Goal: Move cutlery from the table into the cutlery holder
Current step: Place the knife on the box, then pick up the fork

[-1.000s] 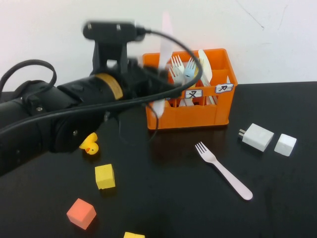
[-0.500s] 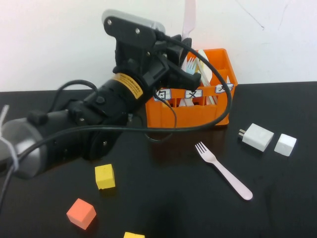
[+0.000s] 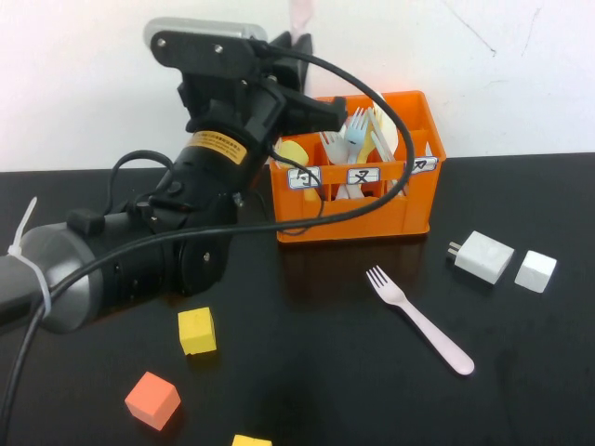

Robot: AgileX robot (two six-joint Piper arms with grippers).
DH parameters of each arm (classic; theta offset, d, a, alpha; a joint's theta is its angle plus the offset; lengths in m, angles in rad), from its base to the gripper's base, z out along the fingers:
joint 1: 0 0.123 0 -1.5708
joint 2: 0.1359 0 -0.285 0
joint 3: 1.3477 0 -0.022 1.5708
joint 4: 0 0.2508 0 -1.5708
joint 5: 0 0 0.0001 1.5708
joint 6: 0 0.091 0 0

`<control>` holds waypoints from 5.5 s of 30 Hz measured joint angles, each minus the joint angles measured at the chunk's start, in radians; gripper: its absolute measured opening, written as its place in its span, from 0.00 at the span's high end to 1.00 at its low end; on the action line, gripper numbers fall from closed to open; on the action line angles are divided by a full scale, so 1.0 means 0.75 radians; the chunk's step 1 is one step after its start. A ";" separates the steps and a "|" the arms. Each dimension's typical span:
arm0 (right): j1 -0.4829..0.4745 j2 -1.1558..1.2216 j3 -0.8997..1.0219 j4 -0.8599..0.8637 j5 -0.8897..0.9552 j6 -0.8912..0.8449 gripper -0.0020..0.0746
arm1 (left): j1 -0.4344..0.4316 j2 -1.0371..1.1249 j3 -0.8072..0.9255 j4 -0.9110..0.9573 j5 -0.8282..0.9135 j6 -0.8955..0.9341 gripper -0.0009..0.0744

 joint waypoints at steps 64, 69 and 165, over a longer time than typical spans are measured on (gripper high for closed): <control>0.000 0.000 0.024 0.000 -0.016 -0.031 0.98 | 0.079 0.417 -0.387 0.738 -0.134 -0.640 0.87; 0.000 0.000 0.024 0.000 -0.013 -0.031 0.98 | 0.079 0.420 -0.387 0.806 -0.190 -0.716 0.87; 0.417 0.789 -0.592 -0.051 -0.010 -0.095 0.98 | 0.093 -1.848 0.725 0.840 1.797 -0.867 0.99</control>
